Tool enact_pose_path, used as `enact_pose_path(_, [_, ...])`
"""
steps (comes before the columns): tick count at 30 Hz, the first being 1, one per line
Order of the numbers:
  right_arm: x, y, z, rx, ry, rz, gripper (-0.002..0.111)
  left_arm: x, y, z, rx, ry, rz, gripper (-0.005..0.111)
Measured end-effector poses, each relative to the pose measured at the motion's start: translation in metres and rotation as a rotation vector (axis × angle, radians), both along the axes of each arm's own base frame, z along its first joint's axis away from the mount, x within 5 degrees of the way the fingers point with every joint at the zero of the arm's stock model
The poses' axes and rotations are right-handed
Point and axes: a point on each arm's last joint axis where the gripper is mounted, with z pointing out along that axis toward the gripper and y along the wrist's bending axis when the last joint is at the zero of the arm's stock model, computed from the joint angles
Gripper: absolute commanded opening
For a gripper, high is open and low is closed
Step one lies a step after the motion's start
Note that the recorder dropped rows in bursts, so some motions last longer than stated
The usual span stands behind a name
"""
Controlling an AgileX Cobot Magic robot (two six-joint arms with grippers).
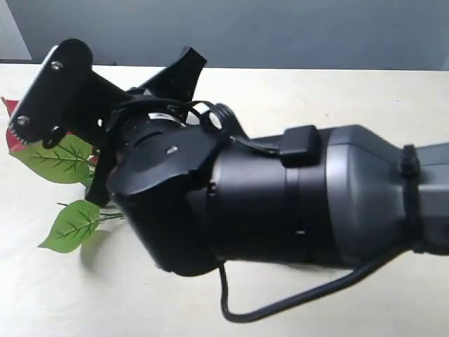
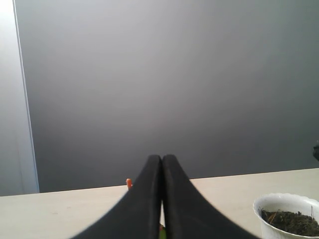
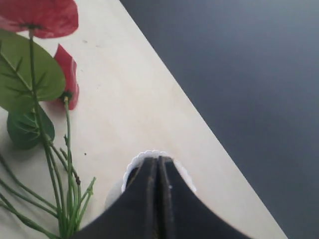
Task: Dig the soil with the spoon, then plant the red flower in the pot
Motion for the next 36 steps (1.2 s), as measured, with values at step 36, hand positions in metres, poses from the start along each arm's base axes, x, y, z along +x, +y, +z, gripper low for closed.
enact_pose_path(36, [-0.003,0.003,0.056,0.628,0.067,0.147,-0.001,0.000,0.000,0.000,0.000,0.000,0.000,0.000])
